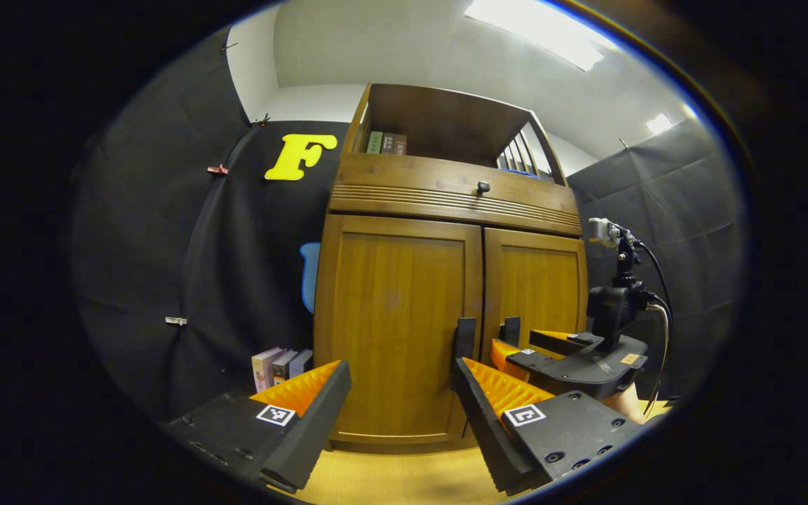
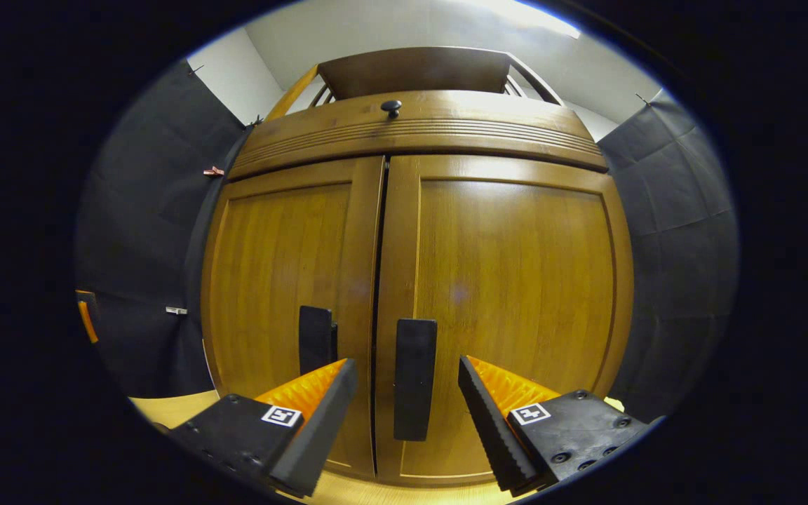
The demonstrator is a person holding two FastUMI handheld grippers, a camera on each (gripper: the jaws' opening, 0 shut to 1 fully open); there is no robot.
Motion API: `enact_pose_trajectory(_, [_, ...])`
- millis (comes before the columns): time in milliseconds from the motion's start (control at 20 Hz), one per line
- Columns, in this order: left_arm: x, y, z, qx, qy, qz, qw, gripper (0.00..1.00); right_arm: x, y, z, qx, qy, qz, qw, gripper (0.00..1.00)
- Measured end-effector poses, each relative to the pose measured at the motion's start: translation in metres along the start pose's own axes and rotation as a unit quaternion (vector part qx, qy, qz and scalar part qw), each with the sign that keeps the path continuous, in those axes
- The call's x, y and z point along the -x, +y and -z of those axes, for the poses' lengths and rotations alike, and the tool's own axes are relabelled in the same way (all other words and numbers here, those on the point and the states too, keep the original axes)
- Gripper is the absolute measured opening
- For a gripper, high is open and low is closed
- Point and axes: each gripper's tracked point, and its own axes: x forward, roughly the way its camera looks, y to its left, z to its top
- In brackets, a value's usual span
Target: Open the right door of the double-door shoe cabinet with the right hand, and open the left door with the left hand.
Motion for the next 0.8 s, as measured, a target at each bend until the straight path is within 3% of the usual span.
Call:
enact_pose_trajectory(100, [0.0,0.009,0.004,0.004,0.009,-0.005,1.0,0.93,-0.008,-0.003,0.007,0.003,0.007,0.005,1.0,0.89])
enact_pose_trajectory(150, [0.0,0.014,0.007,0.005,0.013,-0.01,1.0,0.93,-0.012,-0.002,0.011,0.001,0.01,0.005,1.0,0.78])
enact_pose_trajectory(300, [0.0,0.027,0.012,0.002,0.023,-0.025,0.999,0.93,-0.021,-0.006,0.014,-0.002,0.014,0.017,1.0,0.68])
enact_pose_trajectory(450, [0.003,0.033,0.017,0.004,0.032,-0.03,0.999,0.93,-0.022,-0.006,0.016,0.005,0.013,0.018,1.0,0.49])
enact_pose_trajectory(500, [0.004,0.034,0.018,0.004,0.036,-0.032,0.999,0.93,-0.023,-0.006,0.015,0.007,0.011,0.02,1.0,0.34])
enact_pose_trajectory(550, [0.005,0.038,0.02,0.001,0.039,-0.037,0.999,0.93,-0.024,-0.005,0.017,0.007,0.011,0.022,1.0,0.33])
enact_pose_trajectory(600, [0.007,0.042,0.019,-0.001,0.041,-0.043,0.998,0.93,-0.022,-0.003,0.016,0.008,0.01,0.021,1.0,0.23])
enact_pose_trajectory(800, [0.012,0.049,0.018,-0.007,0.041,-0.053,0.998,0.93,-0.017,-0.004,0.015,0.012,0.012,0.013,1.0,0.17])
